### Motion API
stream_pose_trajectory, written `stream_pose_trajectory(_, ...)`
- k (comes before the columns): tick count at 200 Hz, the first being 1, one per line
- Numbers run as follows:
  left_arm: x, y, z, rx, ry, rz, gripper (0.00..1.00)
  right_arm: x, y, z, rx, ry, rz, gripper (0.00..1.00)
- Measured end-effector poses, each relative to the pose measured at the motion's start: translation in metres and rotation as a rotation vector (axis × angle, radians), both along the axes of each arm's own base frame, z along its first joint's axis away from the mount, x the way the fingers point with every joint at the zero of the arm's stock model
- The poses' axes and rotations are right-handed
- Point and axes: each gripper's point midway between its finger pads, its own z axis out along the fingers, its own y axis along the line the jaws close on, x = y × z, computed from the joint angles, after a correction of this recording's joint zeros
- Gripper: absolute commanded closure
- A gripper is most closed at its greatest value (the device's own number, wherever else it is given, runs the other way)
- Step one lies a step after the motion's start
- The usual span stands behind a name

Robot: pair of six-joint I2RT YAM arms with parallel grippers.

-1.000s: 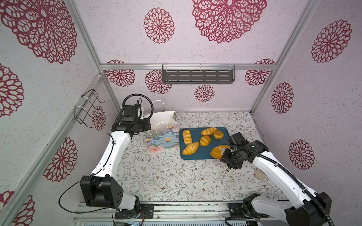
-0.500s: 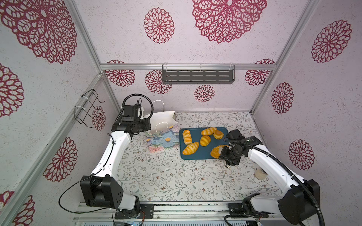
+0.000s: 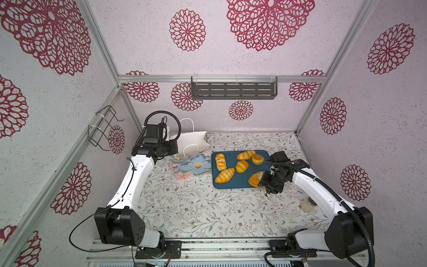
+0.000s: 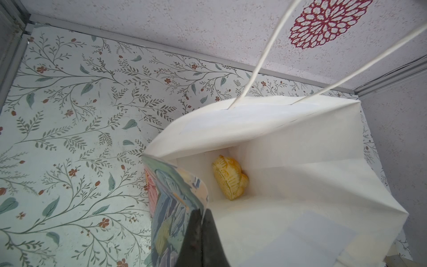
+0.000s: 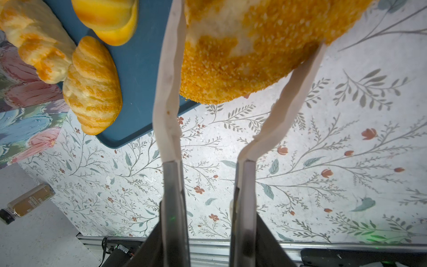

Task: Place the fake bread into the paper bag

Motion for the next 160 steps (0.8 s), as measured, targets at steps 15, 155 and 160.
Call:
stream_pose_trajectory(15,0.0,-0.001,0.0,0.0,0.0,-0.002,1.0,0.001,0.0,-0.001,0.002,0.005,-0.001,0.54)
stream_pose_trajectory(155,0.0,-0.002,0.0,0.0,0.0,-0.005,1.0,0.01,-0.004,-0.001,0.035,-0.016,0.018,0.93)
stream_pose_trajectory(160,0.0,-0.002,0.0,0.0,0.0,-0.004,1.0,0.01,-0.004,-0.001,0.037,-0.016,0.019,0.94)
